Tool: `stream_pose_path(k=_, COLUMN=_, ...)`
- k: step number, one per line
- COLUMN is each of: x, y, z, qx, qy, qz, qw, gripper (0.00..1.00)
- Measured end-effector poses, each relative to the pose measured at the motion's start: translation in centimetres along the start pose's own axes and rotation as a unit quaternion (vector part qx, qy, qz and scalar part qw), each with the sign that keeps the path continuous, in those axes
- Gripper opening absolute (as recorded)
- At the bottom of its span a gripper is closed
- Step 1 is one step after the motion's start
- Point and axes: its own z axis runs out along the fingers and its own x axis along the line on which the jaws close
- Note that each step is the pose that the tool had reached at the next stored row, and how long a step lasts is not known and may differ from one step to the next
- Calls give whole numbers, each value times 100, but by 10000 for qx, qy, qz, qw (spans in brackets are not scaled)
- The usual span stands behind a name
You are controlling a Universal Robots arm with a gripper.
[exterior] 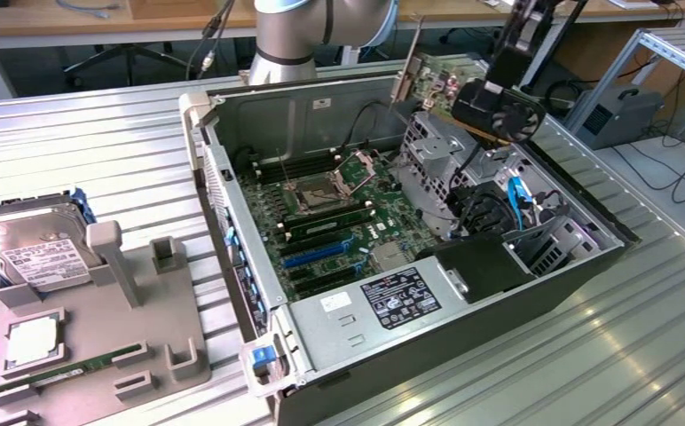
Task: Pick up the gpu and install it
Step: 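Insert the gpu into the slot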
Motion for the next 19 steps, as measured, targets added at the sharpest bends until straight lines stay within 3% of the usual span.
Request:
stream_pose_path(k=1, x=0, y=0, z=0, qx=-3, qy=5, qz=-131, qw=9999, gripper=27)
stream_pose_path(k=2, x=0, y=0, z=0, qx=-10, qy=15, qz=-415, qw=9991, gripper=27)
stream_pose_path(k=4, x=0, y=0, z=1, qx=-18, qy=26, qz=-727, qw=9973, gripper=27)
stream_pose_path(k=6, x=0, y=0, z=1, qx=-23, qy=32, qz=-906, qw=9959, gripper=27)
stream_pose_path(k=9, x=0, y=0, z=1, qx=-31, qy=45, qz=-1236, qw=9923, gripper=27)
stream_pose_path(k=12, x=0, y=0, z=0, qx=-39, qy=57, qz=-1570, qw=9876, gripper=27)
stream_pose_path(k=14, x=0, y=0, z=0, qx=-48, qy=71, qz=-1940, qw=9810, gripper=27)
stream_pose_path(k=15, x=0, y=0, z=0, qx=-51, qy=75, qz=-2046, qw=9788, gripper=27)
stream_pose_path(k=17, x=0, y=0, z=0, qx=-62, qy=90, qz=-2471, qw=9689, gripper=27)
stream_pose_path(k=18, x=0, y=0, z=0, qx=-65, qy=95, qz=-2608, qw=9653, gripper=27)
stream_pose_path(k=19, x=0, y=0, z=0, qx=-70, qy=102, qz=-2789, qw=9603, gripper=27)
